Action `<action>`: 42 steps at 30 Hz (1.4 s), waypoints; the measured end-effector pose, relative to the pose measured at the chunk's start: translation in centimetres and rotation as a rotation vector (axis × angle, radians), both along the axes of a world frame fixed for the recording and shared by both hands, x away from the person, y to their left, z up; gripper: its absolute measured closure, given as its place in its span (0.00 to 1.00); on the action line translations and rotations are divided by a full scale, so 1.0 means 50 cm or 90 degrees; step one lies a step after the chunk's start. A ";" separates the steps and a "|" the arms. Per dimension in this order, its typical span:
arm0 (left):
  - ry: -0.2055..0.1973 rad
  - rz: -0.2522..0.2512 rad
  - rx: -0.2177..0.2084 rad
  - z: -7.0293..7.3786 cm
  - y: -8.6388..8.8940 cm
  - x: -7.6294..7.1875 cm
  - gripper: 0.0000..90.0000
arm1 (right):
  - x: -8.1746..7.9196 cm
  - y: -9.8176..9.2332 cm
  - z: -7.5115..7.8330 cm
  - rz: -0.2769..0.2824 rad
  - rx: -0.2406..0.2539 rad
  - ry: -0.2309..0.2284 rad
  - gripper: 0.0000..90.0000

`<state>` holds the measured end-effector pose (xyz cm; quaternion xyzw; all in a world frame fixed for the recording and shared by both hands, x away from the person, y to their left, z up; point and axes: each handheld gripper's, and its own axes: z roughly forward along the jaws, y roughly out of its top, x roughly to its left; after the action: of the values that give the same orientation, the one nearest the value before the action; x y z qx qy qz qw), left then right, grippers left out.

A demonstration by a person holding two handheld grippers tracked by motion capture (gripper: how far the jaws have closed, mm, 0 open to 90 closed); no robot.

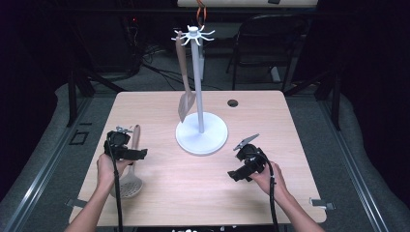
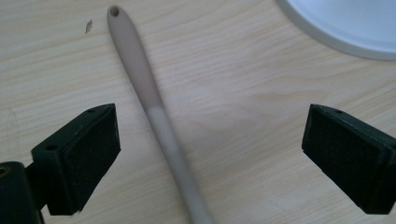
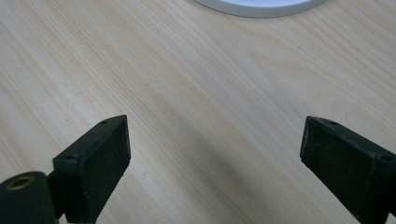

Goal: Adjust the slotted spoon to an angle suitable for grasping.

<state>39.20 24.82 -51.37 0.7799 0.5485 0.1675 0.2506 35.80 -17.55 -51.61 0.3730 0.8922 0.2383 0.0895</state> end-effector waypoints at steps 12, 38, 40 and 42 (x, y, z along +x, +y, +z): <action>0.038 0.022 0.003 -0.025 0.013 0.018 0.31 | 0.001 0.004 -0.003 0.006 -0.010 0.008 0.09; 0.111 0.022 0.038 -0.074 0.031 0.041 0.73 | 0.000 0.006 -0.004 0.009 -0.010 0.002 0.10; 0.111 0.020 0.040 -0.073 0.030 0.041 0.74 | 0.000 0.005 -0.004 0.009 -0.010 0.005 0.10; 0.113 0.011 0.036 -0.072 0.030 0.041 0.75 | 0.001 0.005 -0.005 0.010 -0.011 0.006 0.10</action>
<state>41.23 26.34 -54.98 0.7935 0.5705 0.1158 0.1772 35.84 -17.28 -51.85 0.3666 0.8974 0.2297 0.0865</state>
